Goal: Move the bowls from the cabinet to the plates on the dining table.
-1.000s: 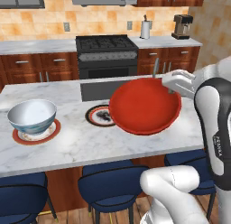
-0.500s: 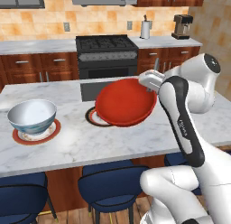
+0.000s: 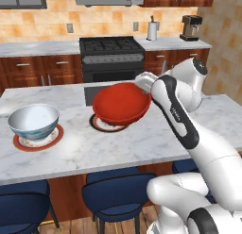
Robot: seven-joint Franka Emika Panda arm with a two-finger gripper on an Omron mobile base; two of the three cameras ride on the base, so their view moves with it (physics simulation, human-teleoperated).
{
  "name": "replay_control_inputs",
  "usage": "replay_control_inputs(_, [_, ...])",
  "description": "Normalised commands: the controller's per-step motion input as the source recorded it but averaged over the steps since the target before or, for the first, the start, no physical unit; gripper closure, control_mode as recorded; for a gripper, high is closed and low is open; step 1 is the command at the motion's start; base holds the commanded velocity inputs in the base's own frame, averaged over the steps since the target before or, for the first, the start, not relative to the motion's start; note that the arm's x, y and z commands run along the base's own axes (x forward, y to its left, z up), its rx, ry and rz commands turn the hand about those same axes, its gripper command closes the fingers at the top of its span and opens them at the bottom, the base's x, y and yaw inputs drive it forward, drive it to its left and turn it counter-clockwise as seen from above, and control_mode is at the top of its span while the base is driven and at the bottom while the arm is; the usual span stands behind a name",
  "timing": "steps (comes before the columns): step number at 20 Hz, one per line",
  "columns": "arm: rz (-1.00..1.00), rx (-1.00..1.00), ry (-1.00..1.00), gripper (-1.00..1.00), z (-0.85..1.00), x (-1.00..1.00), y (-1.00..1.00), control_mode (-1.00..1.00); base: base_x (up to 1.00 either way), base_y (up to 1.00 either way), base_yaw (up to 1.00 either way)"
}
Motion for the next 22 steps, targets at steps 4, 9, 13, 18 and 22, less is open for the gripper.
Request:
replay_control_inputs(4, [0.01, 0.01, 0.03, 1.0, -0.23, 0.47, 0.05, -1.0, 0.0, 0.0, 0.0])
replay_control_inputs(9, [0.01, 0.01, 0.0, 1.0, -0.21, 0.37, 0.02, -1.0, 0.0, 0.0, 0.0])
replay_control_inputs(13, [0.0, 0.03, 0.0, 1.0, -0.23, 0.33, 0.04, -1.0, 0.0, 0.0, 0.0])
replay_control_inputs(18, [0.0, 0.01, -0.01, 1.0, -0.22, 0.35, 0.13, -1.0, 0.0, 0.0, 0.0])
replay_control_inputs(22, [0.0, 0.0, -0.01, 1.0, -0.24, 0.33, 0.15, -1.0, 0.0, 0.0, 0.0])
